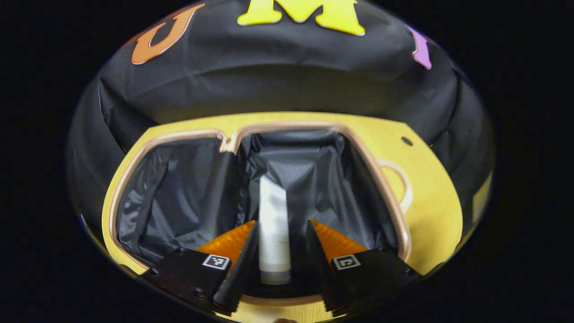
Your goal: First open the suitcase, pack the skin care products into it, and then close the suitcase.
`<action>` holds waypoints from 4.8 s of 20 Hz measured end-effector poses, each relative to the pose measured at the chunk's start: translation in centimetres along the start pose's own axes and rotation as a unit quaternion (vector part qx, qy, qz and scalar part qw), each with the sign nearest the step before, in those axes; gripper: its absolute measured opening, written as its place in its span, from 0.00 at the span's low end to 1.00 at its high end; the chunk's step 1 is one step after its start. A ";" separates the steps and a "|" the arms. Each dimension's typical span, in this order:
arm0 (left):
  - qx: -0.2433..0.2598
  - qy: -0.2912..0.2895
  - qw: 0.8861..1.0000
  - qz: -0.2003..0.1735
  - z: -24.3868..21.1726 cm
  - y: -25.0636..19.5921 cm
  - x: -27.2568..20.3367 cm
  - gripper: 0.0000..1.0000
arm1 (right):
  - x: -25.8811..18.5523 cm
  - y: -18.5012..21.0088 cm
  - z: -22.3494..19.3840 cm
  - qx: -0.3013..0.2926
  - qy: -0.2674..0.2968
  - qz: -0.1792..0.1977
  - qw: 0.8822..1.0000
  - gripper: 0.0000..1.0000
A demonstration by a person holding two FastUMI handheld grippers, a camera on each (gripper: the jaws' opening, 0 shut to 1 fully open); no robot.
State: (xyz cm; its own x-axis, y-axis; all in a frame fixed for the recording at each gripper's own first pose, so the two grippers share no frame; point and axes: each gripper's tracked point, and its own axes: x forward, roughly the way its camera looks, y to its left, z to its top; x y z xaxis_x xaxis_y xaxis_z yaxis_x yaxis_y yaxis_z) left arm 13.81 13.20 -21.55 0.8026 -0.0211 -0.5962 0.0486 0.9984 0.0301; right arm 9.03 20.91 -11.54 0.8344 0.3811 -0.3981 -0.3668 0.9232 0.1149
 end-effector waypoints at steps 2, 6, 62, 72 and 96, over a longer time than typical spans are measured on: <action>0.011 -0.056 0.998 0.012 1.9 1.5 -2.9 0.82 | 3.0 2.3 -0.1 -0.001 0.016 0.017 1.000 0.45; 0.020 -0.124 0.992 0.032 3.6 5.0 -8.5 1.00 | 8.0 7.0 -3.6 0.003 0.077 0.040 0.996 0.47; -0.517 -0.143 0.843 -0.044 -3.7 35.9 0.9 0.23 | -12.4 1.1 3.7 -0.029 -0.059 -0.153 0.986 0.82; -0.485 -0.217 0.847 -0.016 2.0 34.3 -6.0 0.07 | -15.2 -0.7 5.2 -0.041 -0.101 -0.132 0.985 0.82; -0.256 -0.287 0.919 -0.080 18.5 4.8 -16.0 0.07 | -21.4 -5.4 7.4 -0.042 -0.171 -0.055 0.983 0.82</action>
State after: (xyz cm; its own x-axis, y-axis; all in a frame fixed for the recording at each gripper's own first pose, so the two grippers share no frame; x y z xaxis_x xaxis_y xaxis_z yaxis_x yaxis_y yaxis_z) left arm 12.24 17.37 2.99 0.9983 -0.0474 -0.0333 0.0250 0.8707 -0.4912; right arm -3.78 8.19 3.10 0.9553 0.2864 -0.0733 -0.2866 0.9580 0.0074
